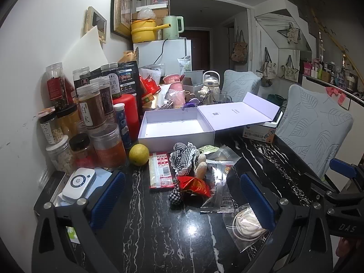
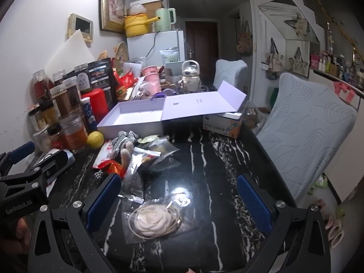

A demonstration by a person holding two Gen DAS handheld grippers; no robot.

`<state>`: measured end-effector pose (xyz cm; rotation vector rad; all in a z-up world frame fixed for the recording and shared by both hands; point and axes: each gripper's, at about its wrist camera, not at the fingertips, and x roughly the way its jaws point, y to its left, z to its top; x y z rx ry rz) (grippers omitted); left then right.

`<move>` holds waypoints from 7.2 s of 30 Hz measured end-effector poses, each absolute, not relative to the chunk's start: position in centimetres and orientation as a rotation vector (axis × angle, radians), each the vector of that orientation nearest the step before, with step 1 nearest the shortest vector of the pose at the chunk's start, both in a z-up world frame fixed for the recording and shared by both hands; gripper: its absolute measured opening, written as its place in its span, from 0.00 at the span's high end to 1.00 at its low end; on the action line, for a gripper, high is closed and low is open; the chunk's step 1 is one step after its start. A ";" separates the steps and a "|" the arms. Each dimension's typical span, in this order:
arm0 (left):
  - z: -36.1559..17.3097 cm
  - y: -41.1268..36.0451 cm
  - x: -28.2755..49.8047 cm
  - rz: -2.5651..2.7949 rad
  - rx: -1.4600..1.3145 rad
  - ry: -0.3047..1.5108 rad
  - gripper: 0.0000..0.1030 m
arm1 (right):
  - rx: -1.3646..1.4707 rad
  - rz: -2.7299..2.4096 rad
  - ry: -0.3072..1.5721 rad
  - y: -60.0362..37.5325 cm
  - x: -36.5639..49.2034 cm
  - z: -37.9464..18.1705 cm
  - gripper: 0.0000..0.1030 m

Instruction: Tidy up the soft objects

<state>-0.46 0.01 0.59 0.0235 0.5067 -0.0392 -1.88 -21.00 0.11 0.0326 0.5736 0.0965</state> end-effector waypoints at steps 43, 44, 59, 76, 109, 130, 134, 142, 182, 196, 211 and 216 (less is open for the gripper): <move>1.6 0.9 -0.8 -0.034 0.030 0.495 0.00 | 0.040 0.128 0.546 -20.2 -2.0 0.5 0.00; 1.5 0.9 -0.8 -0.034 0.026 0.498 0.00 | 0.040 0.131 0.549 -20.1 -1.9 0.3 0.00; -1.4 0.2 0.8 -0.071 0.029 0.556 0.00 | 0.040 0.122 0.599 -20.7 -0.7 -2.1 0.00; -3.2 0.0 1.0 -0.142 0.059 0.605 0.00 | -0.002 0.122 0.674 -20.5 -2.3 -4.2 0.00; -7.2 1.8 7.6 -0.154 -0.036 0.752 0.00 | 0.013 0.257 0.921 -18.6 4.0 -11.9 0.26; -8.3 2.2 10.6 -0.170 -0.052 0.791 0.00 | 0.032 0.256 0.925 -19.7 7.8 -11.1 0.07; -8.5 2.5 10.7 -0.163 -0.052 0.798 0.00 | -0.004 0.246 0.940 -18.2 8.5 -11.7 0.06; -8.4 2.3 10.7 -0.165 -0.052 0.793 0.00 | -0.084 0.209 0.932 -17.6 9.0 -12.4 0.20; -10.1 -1.8 11.6 -0.270 -0.010 0.801 0.51 | 0.076 0.170 0.891 -25.3 8.0 -11.3 0.50; -10.0 -3.0 11.6 -0.355 -0.004 0.781 0.51 | 0.077 0.173 0.890 -25.3 8.0 -11.3 0.50; -11.6 -4.2 13.4 -0.382 -0.007 0.883 0.72 | 0.072 0.176 0.884 -25.3 7.7 -11.3 0.50; -10.5 -3.7 12.7 -0.379 -0.011 0.863 0.72 | 0.095 0.191 0.878 -25.2 7.6 -11.2 0.50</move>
